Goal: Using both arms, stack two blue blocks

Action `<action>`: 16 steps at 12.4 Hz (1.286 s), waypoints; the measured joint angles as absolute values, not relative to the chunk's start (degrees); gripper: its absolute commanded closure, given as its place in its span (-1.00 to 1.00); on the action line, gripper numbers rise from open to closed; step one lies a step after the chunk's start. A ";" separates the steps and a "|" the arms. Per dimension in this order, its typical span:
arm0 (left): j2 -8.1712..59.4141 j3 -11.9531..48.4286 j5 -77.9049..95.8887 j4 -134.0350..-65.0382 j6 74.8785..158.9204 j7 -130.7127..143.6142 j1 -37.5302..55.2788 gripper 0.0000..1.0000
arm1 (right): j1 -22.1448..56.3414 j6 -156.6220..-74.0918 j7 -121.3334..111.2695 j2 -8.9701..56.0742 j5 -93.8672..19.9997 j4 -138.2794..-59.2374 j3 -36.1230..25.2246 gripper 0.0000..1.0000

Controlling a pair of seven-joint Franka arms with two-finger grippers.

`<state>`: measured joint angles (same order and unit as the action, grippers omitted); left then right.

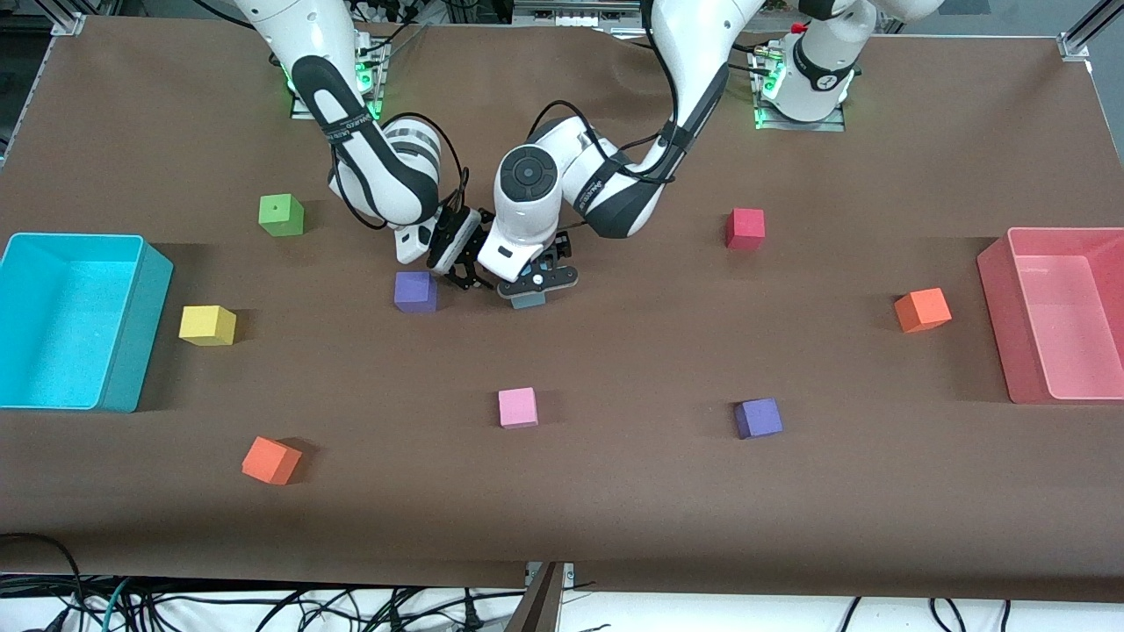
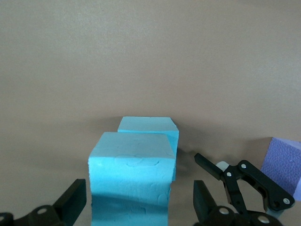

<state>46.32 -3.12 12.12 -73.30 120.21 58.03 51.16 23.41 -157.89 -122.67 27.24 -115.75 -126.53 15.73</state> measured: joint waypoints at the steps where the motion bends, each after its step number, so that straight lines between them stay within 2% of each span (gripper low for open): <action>1: 46.32 -3.20 12.12 -73.07 120.21 58.03 51.17 -1.00 | 23.41 -157.89 -122.67 27.24 -115.76 -126.50 15.72 -0.98; 5: 44.54 -5.65 12.12 -71.65 119.65 57.18 49.76 -1.00 | 23.36 -158.15 -121.03 25.07 -116.18 -126.93 14.09 -0.98; 7: 40.99 -6.05 12.12 -71.63 114.88 54.13 45.84 -1.00 | 23.36 -158.15 -117.75 22.88 -116.20 -128.56 13.92 -0.97; 9: 35.66 -5.76 12.14 -72.25 107.47 49.64 39.46 -1.00 | 23.37 -157.99 -112.38 19.87 -116.24 -130.65 13.93 -0.97; 14: 19.67 -2.96 12.17 -79.31 92.15 37.94 19.29 -1.00 | 23.31 -157.74 -91.97 11.08 -116.06 -135.48 14.83 -0.97; 16: 13.91 -2.88 11.50 -82.52 89.08 32.50 14.29 -1.00 | 23.13 -157.25 -79.94 8.22 -114.07 -135.91 15.71 -0.97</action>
<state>13.91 -2.88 11.50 -82.52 89.08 32.50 14.29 23.13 -157.25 -79.94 8.22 -114.07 -135.91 15.71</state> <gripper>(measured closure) 0.000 0.013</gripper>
